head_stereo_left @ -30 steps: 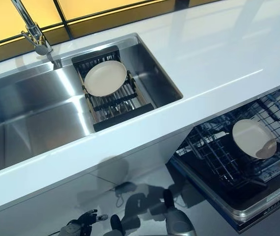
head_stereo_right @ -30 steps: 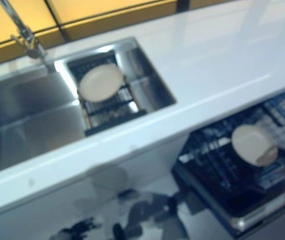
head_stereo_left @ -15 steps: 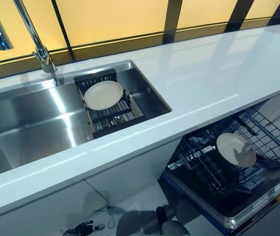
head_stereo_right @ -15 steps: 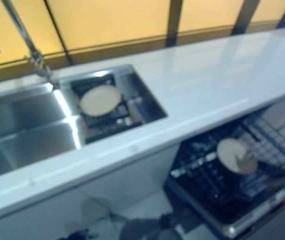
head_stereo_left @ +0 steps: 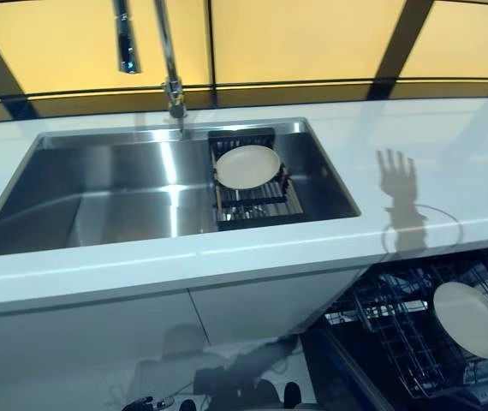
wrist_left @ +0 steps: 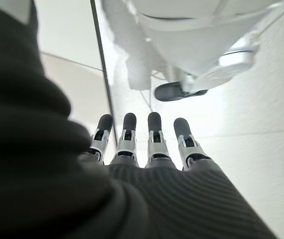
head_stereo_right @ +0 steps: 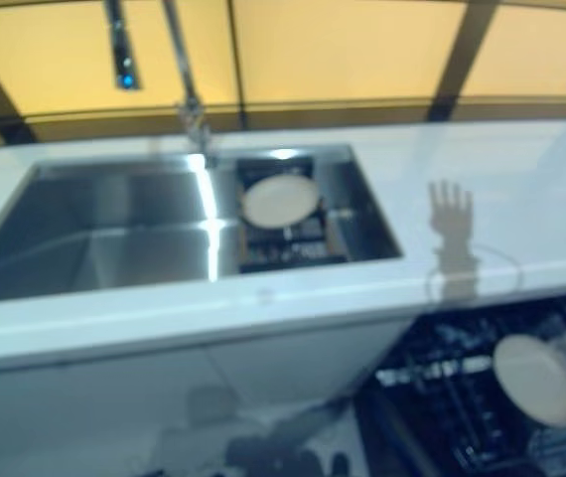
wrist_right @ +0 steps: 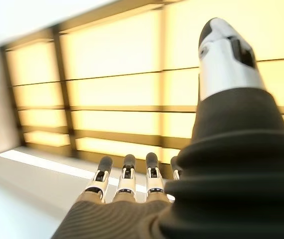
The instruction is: Take plates into dishwasher
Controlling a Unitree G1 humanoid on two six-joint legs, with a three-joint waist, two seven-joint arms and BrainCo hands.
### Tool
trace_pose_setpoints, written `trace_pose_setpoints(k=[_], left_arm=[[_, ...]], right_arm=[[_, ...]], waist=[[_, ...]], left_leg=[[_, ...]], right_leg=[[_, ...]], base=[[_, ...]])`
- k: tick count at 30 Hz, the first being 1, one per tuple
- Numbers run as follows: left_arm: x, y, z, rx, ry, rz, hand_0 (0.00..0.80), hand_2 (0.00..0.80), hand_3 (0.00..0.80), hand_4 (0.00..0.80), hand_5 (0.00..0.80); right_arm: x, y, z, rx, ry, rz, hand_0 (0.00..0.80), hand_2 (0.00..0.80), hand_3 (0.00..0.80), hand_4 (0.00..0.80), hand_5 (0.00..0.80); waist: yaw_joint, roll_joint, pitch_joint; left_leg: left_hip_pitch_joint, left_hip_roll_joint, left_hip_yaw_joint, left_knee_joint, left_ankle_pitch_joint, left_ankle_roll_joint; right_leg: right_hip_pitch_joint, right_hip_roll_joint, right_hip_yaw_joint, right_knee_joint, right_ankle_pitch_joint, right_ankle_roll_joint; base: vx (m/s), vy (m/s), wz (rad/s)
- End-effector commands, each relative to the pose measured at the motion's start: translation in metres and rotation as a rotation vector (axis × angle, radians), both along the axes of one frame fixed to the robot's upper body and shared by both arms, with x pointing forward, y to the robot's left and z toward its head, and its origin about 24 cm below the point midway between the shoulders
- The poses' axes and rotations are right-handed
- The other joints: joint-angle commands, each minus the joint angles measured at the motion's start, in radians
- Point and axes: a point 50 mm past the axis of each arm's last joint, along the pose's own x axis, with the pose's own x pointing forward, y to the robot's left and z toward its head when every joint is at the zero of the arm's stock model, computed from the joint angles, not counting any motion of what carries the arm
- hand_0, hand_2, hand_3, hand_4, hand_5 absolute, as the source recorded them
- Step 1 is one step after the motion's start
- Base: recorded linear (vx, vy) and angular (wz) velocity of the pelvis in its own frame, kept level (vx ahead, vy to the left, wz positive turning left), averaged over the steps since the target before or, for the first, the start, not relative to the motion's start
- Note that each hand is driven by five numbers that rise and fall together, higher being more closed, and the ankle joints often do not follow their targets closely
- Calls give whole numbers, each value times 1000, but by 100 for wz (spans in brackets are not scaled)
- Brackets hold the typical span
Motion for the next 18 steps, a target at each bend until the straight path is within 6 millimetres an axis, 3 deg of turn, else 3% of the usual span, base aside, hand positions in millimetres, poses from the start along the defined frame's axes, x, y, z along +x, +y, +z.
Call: trace_pose_setpoints(k=[1, 4, 7, 14, 18], left_arm=[[32, 23, 14, 88, -55, -10, 0, 0, 0, 0, 0], [52, 19, 16, 86, -82, 31, 0, 0, 0, 0, 0], [57, 15, 16, 56, -58, 65, 0, 0, 0, 0, 0], [61, 8, 16, 52, -74, 77, 0, 0, 0, 0, 0], [69, 8, 20, 35, -83, 66, 0, 0, 0, 0, 0]], right_arm=[[0, 20, 28, -33, -20, 19, 0, 0, 0, 0, 0], [18, 49, 15, -47, -1, 118, 0, 0, 0, 0, 0], [25, 71, 16, -73, 14, 177, 0, 0, 0, 0, 0], [36, 104, -7, -111, 101, 308, 0, 0, 0, 0, 0], [42, 118, -31, -131, 179, 345, 0, 0, 0, 0, 0]], waist=[[32, -57, 61], [39, -65, 91], [58, -64, 112], [95, -57, 149], [102, -42, 169]], left_leg=[[-2, 13, 28, -2, 35, 13], [-47, -3, 8, -2, 45, 15], [-69, -16, -5, -2, 47, 20], [-108, -38, -38, -2, 56, 27], [-111, -42, -43, -2, 58, 34]], right_leg=[[19, -56, -19, 4, -6, 55], [-6, -62, -28, 4, -2, 58], [-16, -69, -35, 4, 1, 61], [-29, -82, -66, 4, 6, 64], [-31, -89, -74, 4, 9, 64]], base=[[-98, 87, 46], [-120, 64, 42], [-52, 47, 21], [-52, 21, 10], [-47, 28, 12]])
